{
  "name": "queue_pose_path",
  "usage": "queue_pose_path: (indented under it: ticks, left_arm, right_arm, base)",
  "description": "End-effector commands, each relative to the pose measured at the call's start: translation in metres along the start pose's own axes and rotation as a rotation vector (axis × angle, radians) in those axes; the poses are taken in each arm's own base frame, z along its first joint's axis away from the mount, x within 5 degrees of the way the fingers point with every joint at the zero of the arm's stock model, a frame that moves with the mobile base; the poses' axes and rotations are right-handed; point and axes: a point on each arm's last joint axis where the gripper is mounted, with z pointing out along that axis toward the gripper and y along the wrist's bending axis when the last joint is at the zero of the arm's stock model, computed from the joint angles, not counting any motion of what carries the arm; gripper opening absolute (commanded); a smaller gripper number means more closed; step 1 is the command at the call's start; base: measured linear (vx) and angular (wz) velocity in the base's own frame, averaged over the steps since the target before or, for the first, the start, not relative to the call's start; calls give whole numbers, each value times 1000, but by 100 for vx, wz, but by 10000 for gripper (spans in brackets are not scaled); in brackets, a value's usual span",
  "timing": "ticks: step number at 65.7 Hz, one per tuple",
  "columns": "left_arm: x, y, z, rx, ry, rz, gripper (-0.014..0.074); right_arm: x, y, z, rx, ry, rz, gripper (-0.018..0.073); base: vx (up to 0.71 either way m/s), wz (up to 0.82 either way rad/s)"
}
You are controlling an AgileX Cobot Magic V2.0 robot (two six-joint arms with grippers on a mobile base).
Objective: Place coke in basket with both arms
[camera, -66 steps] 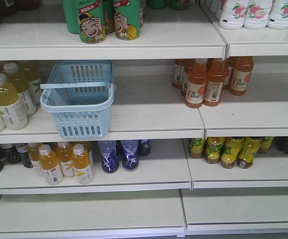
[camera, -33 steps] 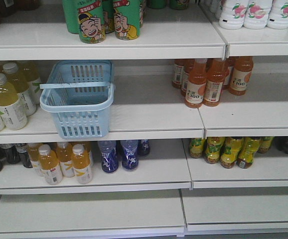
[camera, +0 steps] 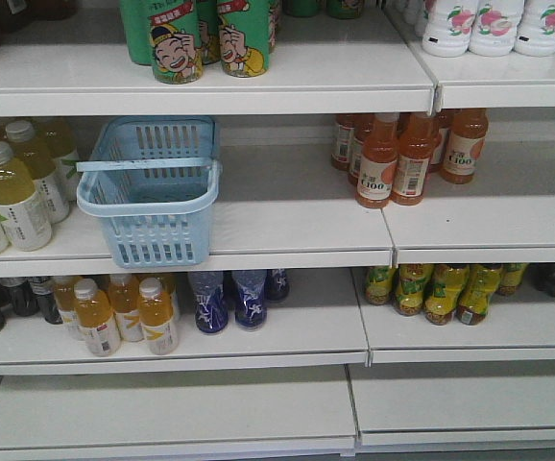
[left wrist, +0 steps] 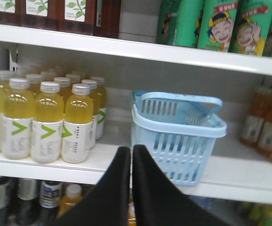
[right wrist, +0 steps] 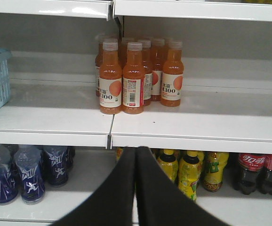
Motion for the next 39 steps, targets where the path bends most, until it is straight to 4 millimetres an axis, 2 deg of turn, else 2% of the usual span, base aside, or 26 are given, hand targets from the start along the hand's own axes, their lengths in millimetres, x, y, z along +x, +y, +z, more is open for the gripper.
queue_pose_path:
  ticks: [1,6,18,24,33,39]
  left_arm:
    - [-19,-3,-3,31,-125,-316,-6]
    - [-19,-3,-3,38,-124,-502,-6]
    - [-21,-2,-3,41,-151,-577,-6]
    - [-23,-1,-3,51,-155,-885,-6]
    - [-17,-2,-3,64,-89,-1493,-6]
    - [-14,-6,-3,78,-7,-1746,-6]
  right_arm:
    - [-5,0,-1,5,-83,-5,-10]
    - [-5,0,-1,5,-83,-5,-10]
    - [-5,0,-1,5,-83,-5,-10]
    - [-5,0,-1,5,-83,-5,-10]
    - [-5,0,-1,5,-83,-5,-10]
    - [-5,0,-1,5,-80,-5,-10]
  base:
    - [0,0]
    - [0,0]
    - [0,0]
    - [0,0]
    - [0,0]
    - [0,0]
